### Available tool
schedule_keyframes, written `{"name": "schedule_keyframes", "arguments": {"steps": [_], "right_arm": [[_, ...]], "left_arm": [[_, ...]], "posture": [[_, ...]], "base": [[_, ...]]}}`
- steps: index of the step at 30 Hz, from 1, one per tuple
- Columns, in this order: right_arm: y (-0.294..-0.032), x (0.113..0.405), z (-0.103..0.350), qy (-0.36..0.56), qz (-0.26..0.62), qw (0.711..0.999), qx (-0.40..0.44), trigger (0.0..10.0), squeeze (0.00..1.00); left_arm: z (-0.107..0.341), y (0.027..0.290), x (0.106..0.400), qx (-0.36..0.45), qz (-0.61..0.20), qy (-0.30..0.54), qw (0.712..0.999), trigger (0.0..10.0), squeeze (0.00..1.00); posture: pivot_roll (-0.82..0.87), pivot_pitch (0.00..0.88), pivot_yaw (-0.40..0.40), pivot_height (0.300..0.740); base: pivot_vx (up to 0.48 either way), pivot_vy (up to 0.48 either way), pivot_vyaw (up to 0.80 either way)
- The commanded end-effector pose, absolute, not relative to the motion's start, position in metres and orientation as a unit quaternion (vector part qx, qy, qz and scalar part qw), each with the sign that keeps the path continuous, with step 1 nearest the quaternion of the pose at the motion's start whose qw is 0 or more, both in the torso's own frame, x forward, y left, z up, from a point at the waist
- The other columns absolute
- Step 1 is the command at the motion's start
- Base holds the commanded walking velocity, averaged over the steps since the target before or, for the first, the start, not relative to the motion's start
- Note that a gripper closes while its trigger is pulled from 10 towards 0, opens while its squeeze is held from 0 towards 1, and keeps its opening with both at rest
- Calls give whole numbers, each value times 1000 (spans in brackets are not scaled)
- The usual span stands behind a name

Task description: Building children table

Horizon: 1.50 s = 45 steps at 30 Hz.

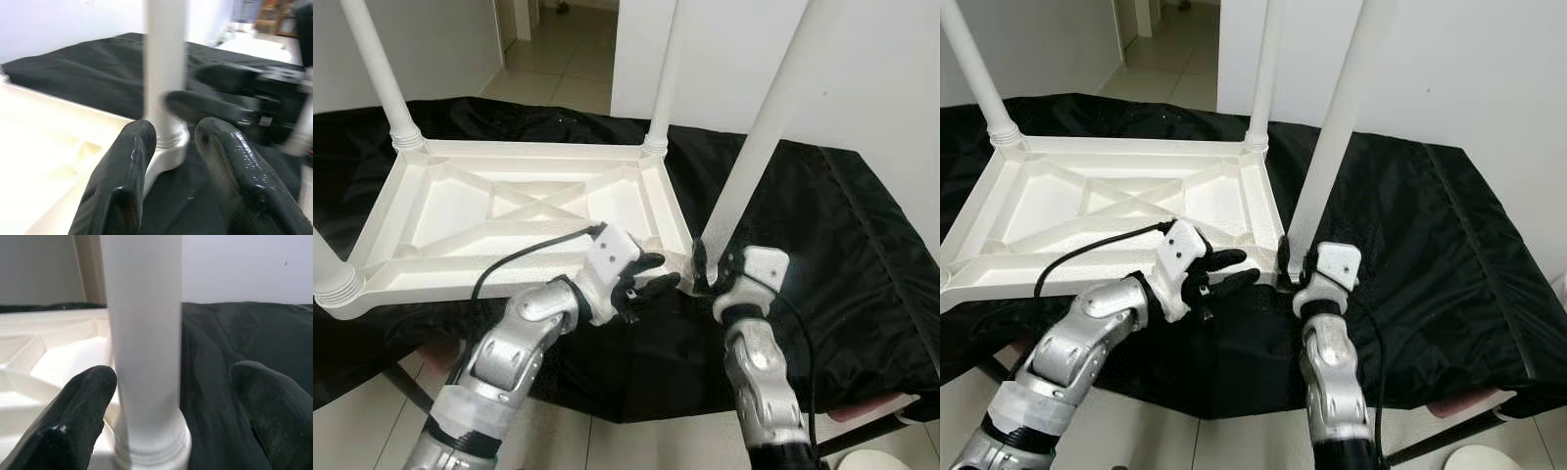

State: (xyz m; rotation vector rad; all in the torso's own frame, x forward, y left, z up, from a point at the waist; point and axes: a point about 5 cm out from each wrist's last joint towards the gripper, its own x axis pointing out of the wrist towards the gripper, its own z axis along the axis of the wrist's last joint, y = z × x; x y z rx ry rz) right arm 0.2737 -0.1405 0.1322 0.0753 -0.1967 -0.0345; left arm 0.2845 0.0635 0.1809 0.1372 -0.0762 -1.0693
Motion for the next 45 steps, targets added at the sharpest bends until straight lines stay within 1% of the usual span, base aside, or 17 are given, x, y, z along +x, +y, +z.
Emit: {"name": "schedule_keyframes", "arguments": {"steps": [1, 4, 5, 9, 11, 12, 13, 14, 19, 25, 27, 30, 33, 37, 40, 42, 45], "right_arm": [[-138, 264, 132, -105, 2, 994, 25, 10000, 0], [-137, 260, 130, -103, 10, 994, 19, 10000, 0], [-133, 253, 121, -90, 31, 995, 21, 10000, 1000], [-130, 250, 117, -84, 50, 995, 26, 10000, 1000], [-122, 250, 118, -82, 96, 992, 20, 10000, 1000], [-122, 250, 118, -82, 96, 992, 20, 10000, 1000], [-119, 251, 117, -78, 118, 990, 25, 10000, 784], [-116, 252, 118, -79, 139, 987, 23, 10000, 0], [-107, 257, 124, -80, 212, 974, 28, 10000, 0], [-112, 266, 128, -85, 219, 971, 30, 10000, 0], [-118, 271, 131, -91, 209, 973, 26, 10000, 0], [-123, 276, 132, -93, 197, 976, 28, 10000, 0], [-137, 284, 133, -97, 159, 982, 35, 10000, 0], [-152, 286, 133, -99, 125, 987, 36, 10000, 0], [-152, 286, 133, -99, 125, 987, 36, 10000, 0], [-162, 285, 131, -97, 115, 988, 28, 10000, 0], [-166, 285, 130, -96, 114, 989, 25, 10000, 0]], "left_arm": [[182, 74, 296, 67, -445, -42, 892, 10000, 0], [182, 78, 299, 70, -435, -44, 897, 10000, 0], [184, 88, 305, 68, -410, -41, 909, 10000, 0], [185, 95, 308, 64, -394, -38, 916, 10000, 0], [186, 102, 312, 71, -374, -39, 924, 10000, 0], [186, 102, 312, 71, -374, -39, 924, 10000, 0], [186, 105, 313, 74, -366, -39, 927, 10000, 0], [186, 108, 313, 77, -360, -40, 929, 10000, 0], [178, 119, 309, 100, -352, -28, 930, 10000, 0], [170, 128, 307, 117, -352, -11, 929, 10000, 0], [163, 134, 305, 139, -360, 9, 923, 10000, 0], [158, 139, 305, 146, -365, 22, 919, 10000, 0], [151, 153, 306, 168, -367, 45, 914, 10000, 0], [144, 173, 307, 204, -356, 70, 909, 10000, 0], [144, 173, 307, 204, -356, 70, 909, 10000, 0], [142, 188, 305, 219, -350, 84, 907, 10000, 0], [143, 197, 303, 222, -349, 90, 906, 10000, 0]], "posture": [[8, 24, -81, 740], [8, 24, -81, 740], [11, 22, -69, 740], [10, 27, -64, 740], [14, 31, -61, 740], [14, 31, -61, 740], [17, 36, -61, 740], [22, 42, -60, 740], [41, 50, -63, 740], [41, 46, -62, 740], [46, 47, -65, 740], [49, 49, -63, 740], [52, 55, -62, 740], [54, 68, -47, 740], [54, 68, -47, 740], [60, 82, -36, 740], [66, 86, -29, 740]], "base": [[0, 0, 0], [0, 0, 0], [0, 0, 0], [0, 0, 0], [0, 0, 0], [0, 0, 0], [0, 0, 0], [0, 0, 0], [0, 0, 0], [0, 0, 0], [0, 0, 0], [0, 0, 0], [0, 0, 0], [0, 0, 0], [0, 0, 0], [0, 0, 0], [0, 0, 0]]}}
